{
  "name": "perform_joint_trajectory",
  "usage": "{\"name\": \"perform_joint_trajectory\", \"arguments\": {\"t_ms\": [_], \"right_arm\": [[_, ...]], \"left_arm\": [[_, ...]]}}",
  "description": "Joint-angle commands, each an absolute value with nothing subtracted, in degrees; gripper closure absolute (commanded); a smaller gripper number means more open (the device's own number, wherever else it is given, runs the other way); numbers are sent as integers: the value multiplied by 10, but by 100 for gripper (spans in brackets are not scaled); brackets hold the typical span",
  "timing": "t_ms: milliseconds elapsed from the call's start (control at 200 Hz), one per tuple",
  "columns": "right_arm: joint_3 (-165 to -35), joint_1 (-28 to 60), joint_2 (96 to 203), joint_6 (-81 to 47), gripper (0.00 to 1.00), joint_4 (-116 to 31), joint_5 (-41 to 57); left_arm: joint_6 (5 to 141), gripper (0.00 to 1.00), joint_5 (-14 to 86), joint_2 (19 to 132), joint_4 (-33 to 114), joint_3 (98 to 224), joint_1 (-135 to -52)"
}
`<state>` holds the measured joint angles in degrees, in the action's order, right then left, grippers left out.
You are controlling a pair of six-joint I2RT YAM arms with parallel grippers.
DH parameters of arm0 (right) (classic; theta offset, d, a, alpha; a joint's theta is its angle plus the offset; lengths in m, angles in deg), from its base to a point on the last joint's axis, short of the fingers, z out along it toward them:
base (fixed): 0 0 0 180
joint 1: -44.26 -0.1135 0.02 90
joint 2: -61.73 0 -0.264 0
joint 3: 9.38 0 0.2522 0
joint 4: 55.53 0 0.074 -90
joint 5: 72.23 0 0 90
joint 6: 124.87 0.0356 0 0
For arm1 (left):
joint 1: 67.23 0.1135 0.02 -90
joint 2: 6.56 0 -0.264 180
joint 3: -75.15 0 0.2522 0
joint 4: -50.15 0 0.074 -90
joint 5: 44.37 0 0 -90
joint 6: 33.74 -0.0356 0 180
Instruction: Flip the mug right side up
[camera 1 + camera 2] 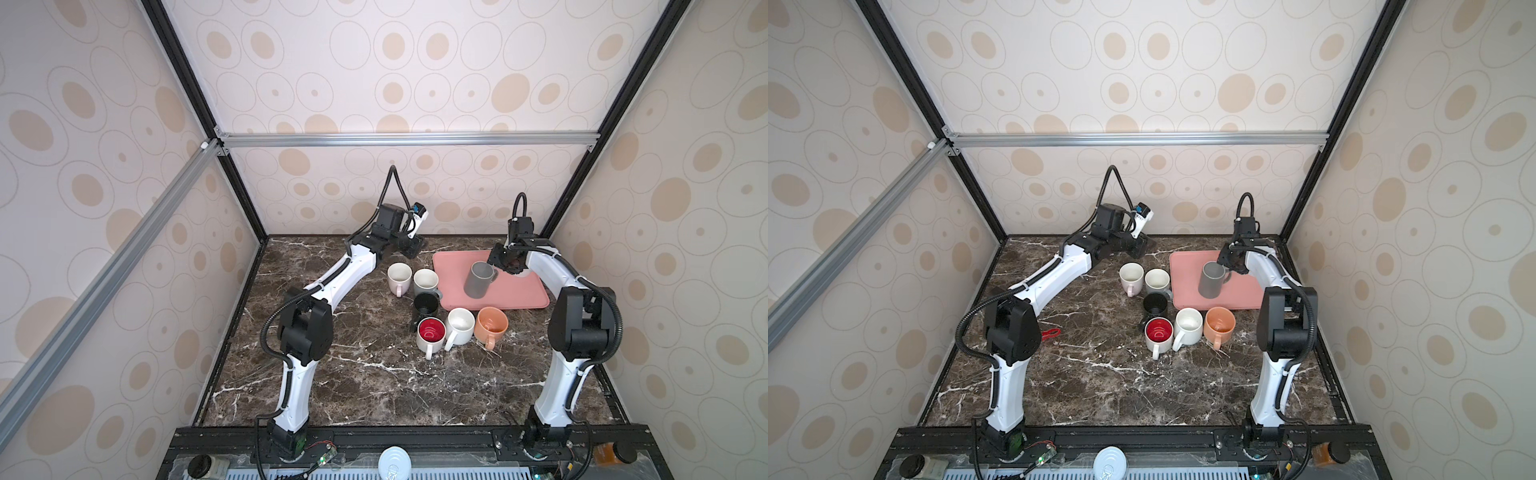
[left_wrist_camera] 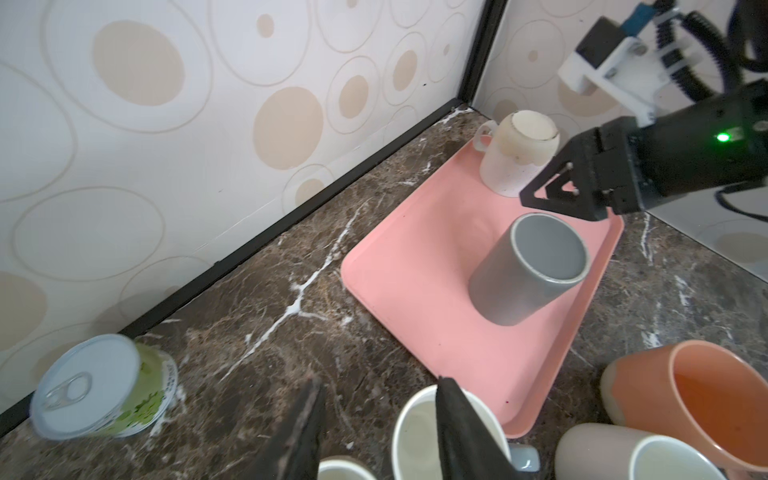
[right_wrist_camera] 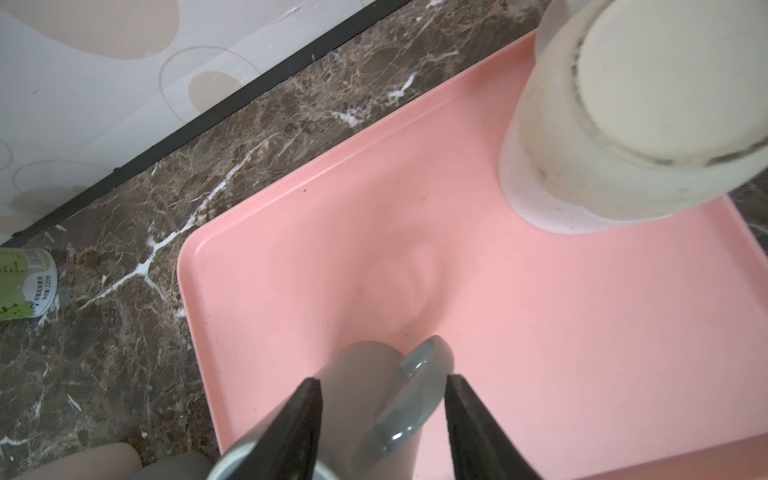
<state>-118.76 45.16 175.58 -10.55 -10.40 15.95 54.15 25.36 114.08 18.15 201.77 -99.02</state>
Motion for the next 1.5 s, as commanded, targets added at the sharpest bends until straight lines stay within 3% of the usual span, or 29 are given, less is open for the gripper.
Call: {"name": "perform_joint_trajectory", "arguments": {"t_ms": [0,335,590,915,1491], "right_arm": [[-1245,461,1780,-140,55,-63,142],[-1279,462,1838,-179,59,-21,120],[-1235,463,1818,-172,61,19,146],[-1132,459,1758,-147,63,-17,86],[-1057,420,1698,-136,64,-55,102]], "left_arm": [[541,58,257,1135,180,2026,-1035],[554,65,265,1176,172,2060,-1125],[562,73,271,1224,154,2096,-1174],[561,76,319,1271,136,2123,-1171],[615,76,292,1368,147,2238,-1125]]}}
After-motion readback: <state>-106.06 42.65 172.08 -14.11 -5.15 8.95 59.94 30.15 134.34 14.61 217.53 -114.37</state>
